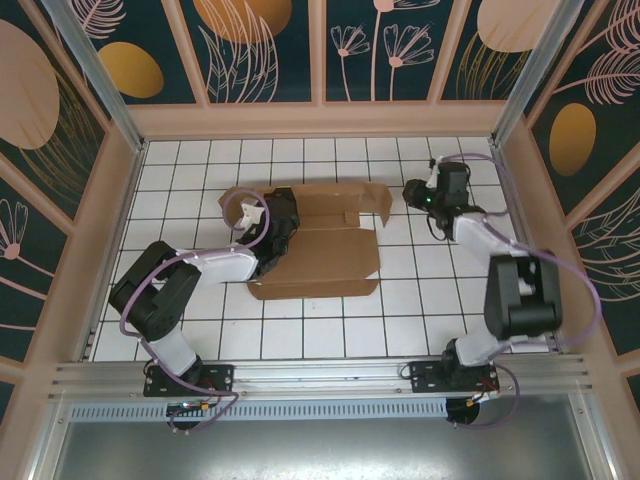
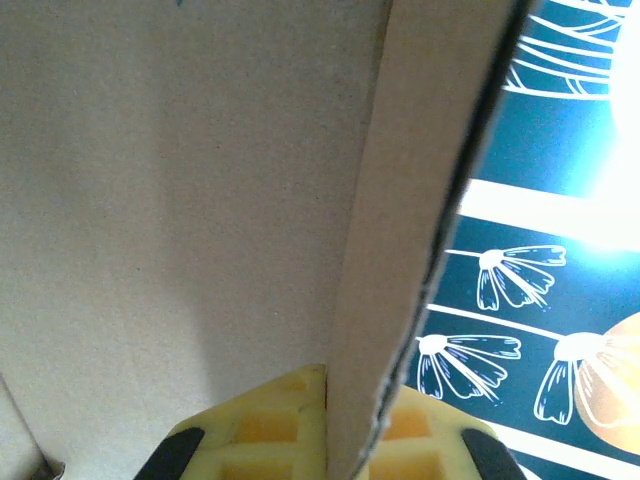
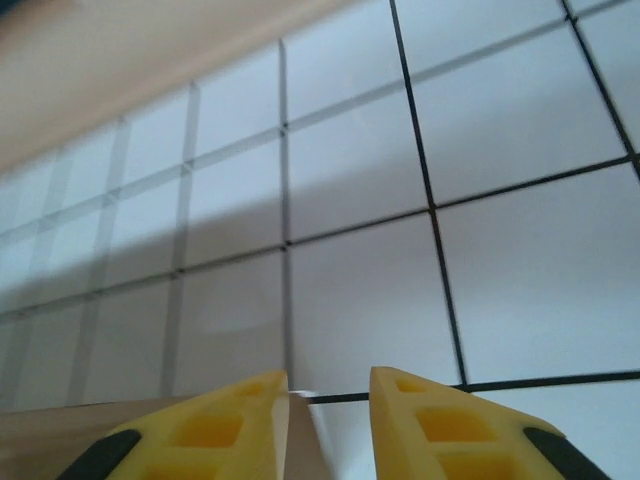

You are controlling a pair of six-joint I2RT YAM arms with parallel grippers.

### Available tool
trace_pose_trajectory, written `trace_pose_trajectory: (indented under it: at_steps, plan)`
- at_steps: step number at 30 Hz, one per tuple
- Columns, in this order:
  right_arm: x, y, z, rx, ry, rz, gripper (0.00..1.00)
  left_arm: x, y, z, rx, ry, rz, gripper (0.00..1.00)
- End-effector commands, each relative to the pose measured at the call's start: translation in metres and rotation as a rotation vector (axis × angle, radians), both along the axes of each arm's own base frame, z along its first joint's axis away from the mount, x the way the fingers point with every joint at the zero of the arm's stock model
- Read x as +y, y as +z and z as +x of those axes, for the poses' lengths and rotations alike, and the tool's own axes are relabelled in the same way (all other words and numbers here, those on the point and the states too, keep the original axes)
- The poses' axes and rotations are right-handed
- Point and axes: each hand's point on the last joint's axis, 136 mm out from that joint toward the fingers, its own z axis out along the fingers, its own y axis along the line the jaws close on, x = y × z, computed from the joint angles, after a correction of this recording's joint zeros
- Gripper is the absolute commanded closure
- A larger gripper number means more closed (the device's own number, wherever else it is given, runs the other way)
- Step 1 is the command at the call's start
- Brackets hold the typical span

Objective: Fold the paper box

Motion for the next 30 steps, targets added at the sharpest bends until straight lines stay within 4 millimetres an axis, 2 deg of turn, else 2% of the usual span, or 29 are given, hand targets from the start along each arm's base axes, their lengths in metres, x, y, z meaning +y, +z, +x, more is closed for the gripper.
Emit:
trace_pose_trajectory:
  at_steps: [1, 4, 7, 11, 15, 22, 25, 28, 30]
  plan:
    - [0.008, -0.026, 0.017, 0.053, 0.14, -0.156, 0.69, -0.005, -0.029, -0.002, 0.103, -0.035, 0.025, 1.0]
    - [0.033, -0.032, 0.027, 0.034, 0.275, -0.158, 0.65, -0.007, -0.03, -0.001, 0.123, -0.049, 0.025, 1.0]
    - [0.054, -0.03, 0.025, 0.005, 0.372, -0.156, 0.62, -0.005, -0.03, 0.003, 0.139, -0.044, 0.02, 1.0]
    - [0.07, -0.024, 0.015, -0.027, 0.428, -0.097, 0.6, -0.004, -0.024, 0.015, 0.147, -0.042, 0.011, 1.0]
    - [0.074, -0.012, 0.005, -0.085, 0.454, -0.072, 0.6, -0.007, -0.016, 0.026, 0.146, -0.052, -0.001, 1.0]
    - [0.077, -0.015, -0.002, -0.075, 0.48, -0.065, 0.59, -0.007, -0.021, 0.024, 0.16, -0.062, -0.006, 1.0]
    - [0.071, -0.012, -0.004, -0.084, 0.45, -0.081, 0.59, -0.004, -0.023, 0.023, 0.154, -0.058, -0.008, 1.0]
    - [0.061, -0.002, -0.007, -0.114, 0.393, -0.099, 0.59, -0.002, -0.018, 0.024, 0.138, -0.058, -0.014, 1.0]
    - [0.061, 0.007, -0.012, -0.132, 0.387, -0.051, 0.59, -0.001, -0.019, 0.025, 0.142, -0.056, -0.013, 1.0]
